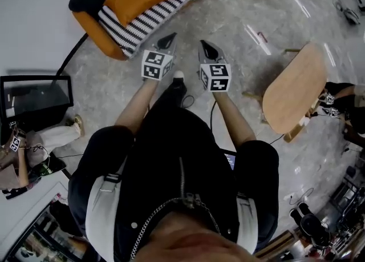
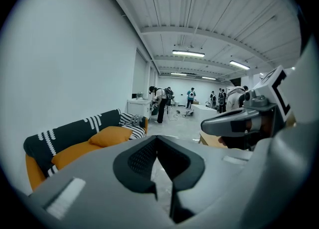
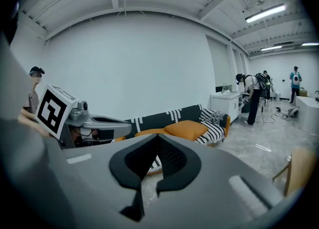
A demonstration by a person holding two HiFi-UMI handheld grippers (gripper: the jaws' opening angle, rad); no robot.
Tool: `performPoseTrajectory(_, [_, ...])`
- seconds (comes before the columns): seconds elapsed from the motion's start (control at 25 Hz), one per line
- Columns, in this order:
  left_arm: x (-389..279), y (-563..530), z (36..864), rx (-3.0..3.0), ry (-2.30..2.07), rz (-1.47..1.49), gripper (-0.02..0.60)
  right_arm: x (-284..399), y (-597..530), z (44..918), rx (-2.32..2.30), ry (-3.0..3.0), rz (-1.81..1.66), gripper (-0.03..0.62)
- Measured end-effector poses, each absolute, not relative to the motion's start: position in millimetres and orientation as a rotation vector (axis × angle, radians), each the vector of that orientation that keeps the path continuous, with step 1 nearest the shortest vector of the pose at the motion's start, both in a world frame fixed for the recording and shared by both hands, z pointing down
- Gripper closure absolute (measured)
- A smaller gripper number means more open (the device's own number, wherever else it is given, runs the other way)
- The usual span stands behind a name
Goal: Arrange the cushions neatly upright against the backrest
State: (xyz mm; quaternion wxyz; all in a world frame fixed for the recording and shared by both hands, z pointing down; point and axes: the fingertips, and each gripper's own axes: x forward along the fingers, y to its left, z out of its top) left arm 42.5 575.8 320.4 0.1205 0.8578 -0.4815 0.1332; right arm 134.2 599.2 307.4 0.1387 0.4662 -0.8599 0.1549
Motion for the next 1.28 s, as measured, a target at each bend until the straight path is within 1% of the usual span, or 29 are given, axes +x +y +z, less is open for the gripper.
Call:
performPoseTrajectory(0.32, [37.2, 450.6, 336.8, 2.546, -1.331, 0.451, 0.572, 121.2, 466.9, 305.6, 1.378, -2.449, 0.455, 0.591])
performPoseTrajectory(0.6, [37.1, 366.1, 350.3, 2.543, -1.259, 0.443, 0.572, 123.4, 381.4, 313.3, 1.415, -2.407, 0.478, 0.591])
performPoseTrajectory(0.96, [70.2, 300.6, 374.7, 2.506, -1.263, 0.484, 0.572, 170.7, 307.8, 331.1, 1.413, -2.396, 0.531, 0.591])
performPoseTrajectory(1.28, [121.9, 206.6, 374.0, 2.409, -1.403, 0.523, 0.572, 219.7, 190.5, 333.3, 1.273, -2.49, 0.52, 0.591])
